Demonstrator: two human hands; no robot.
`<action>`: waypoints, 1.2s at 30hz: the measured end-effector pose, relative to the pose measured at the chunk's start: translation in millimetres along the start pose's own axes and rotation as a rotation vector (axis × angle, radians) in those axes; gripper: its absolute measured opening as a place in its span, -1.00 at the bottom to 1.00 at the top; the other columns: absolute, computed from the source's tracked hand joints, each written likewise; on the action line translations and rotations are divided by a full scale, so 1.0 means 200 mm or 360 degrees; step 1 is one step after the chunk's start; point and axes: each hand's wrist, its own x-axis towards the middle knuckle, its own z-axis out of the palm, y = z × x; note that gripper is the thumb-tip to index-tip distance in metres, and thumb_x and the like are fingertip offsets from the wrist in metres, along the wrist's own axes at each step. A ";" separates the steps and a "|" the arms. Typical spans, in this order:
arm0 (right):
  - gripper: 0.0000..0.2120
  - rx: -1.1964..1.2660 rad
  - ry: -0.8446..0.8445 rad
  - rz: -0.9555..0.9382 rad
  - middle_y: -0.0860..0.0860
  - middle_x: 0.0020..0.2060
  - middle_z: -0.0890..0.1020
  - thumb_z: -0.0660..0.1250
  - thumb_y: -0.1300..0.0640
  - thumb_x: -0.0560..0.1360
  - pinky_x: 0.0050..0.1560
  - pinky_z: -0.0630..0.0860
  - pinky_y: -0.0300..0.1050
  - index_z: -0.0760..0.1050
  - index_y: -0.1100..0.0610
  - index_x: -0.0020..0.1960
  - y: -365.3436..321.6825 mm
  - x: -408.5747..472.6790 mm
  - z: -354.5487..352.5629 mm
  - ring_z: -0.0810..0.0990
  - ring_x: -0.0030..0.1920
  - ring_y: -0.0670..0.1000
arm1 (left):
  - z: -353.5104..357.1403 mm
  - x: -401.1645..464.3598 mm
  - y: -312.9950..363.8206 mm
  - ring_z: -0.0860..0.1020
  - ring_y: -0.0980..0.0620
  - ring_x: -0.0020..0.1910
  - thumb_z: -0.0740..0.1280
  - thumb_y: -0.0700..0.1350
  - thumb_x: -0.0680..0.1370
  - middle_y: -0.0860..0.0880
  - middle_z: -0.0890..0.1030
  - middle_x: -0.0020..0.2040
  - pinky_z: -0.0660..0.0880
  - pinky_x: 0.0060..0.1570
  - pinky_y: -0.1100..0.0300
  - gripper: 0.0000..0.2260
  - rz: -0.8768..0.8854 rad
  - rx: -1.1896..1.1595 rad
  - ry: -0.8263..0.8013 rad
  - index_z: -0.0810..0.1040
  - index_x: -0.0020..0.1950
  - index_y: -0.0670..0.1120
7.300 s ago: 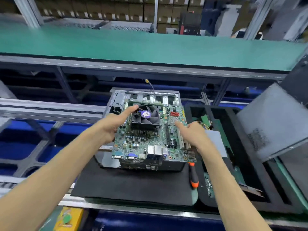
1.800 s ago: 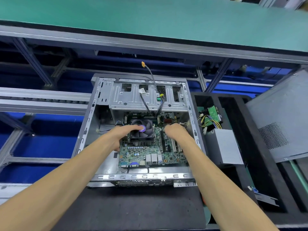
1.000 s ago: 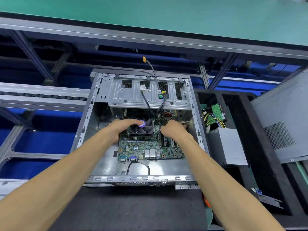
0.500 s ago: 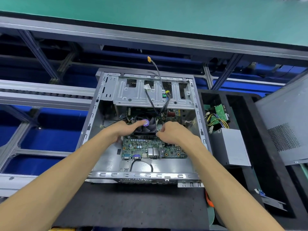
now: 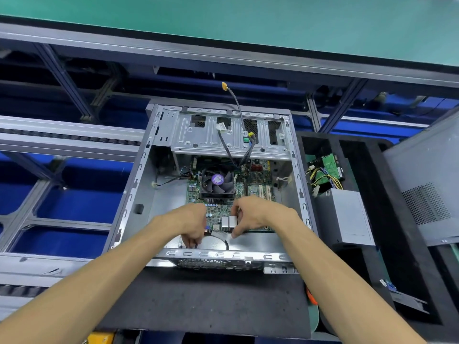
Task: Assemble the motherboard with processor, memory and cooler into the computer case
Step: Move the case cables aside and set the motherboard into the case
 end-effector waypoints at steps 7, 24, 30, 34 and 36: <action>-0.71 -0.0137 0.0183 -0.0100 0.17 -0.14 0.72 0.57 0.09 0.36 -0.07 0.67 0.10 0.65 0.28 -0.08 0.00 0.04 0.03 0.69 -0.10 0.20 | -0.03 -0.01 -0.01 0.57 0.00 -0.38 0.38 -0.41 0.48 -0.21 0.67 -0.11 0.56 -0.35 0.21 -0.78 0.0232 0.0055 -0.0038 0.55 0.10 -0.26; -0.67 -0.0069 0.0208 -0.0114 0.15 -0.13 0.72 0.58 0.05 0.36 -0.05 0.64 0.06 0.63 0.25 -0.02 0.03 0.04 0.04 0.67 -0.08 0.16 | -0.10 -0.05 -0.10 0.54 0.00 -0.32 0.30 -0.30 0.57 -0.10 0.53 -0.35 0.50 -0.28 0.26 -0.80 0.0640 -0.0982 0.0263 0.70 0.02 -0.09; -0.70 -0.0030 0.0198 -0.0106 0.04 -0.07 0.67 0.60 0.05 0.37 -0.09 0.58 -0.06 0.59 0.14 -0.01 0.03 0.04 0.04 0.63 -0.07 0.09 | -0.13 -0.05 -0.17 0.43 0.08 -0.40 0.45 -0.06 0.53 0.04 0.52 -0.36 0.47 -0.29 0.19 -0.93 0.0552 -0.1050 0.0310 0.74 -0.06 0.04; -0.73 0.0043 0.0167 -0.0085 0.06 -0.13 0.69 0.59 0.12 0.38 -0.18 0.63 -0.05 0.57 0.15 -0.02 0.04 0.04 0.04 0.67 -0.19 0.07 | -0.12 -0.04 -0.19 0.43 0.07 -0.44 0.48 -0.09 0.50 0.03 0.68 -0.15 0.48 -0.31 0.18 -0.93 0.0403 -0.0978 0.0459 0.75 -0.16 0.00; -0.74 0.0076 0.0163 -0.0072 0.06 -0.17 0.70 0.58 0.14 0.39 -0.21 0.65 -0.05 0.58 0.16 -0.01 0.04 0.04 0.04 0.66 -0.28 0.03 | -0.12 -0.03 -0.20 0.43 0.05 -0.42 0.47 -0.10 0.51 -0.01 0.68 0.02 0.50 -0.29 0.18 -0.93 0.0343 -0.1002 0.0447 0.75 -0.14 -0.01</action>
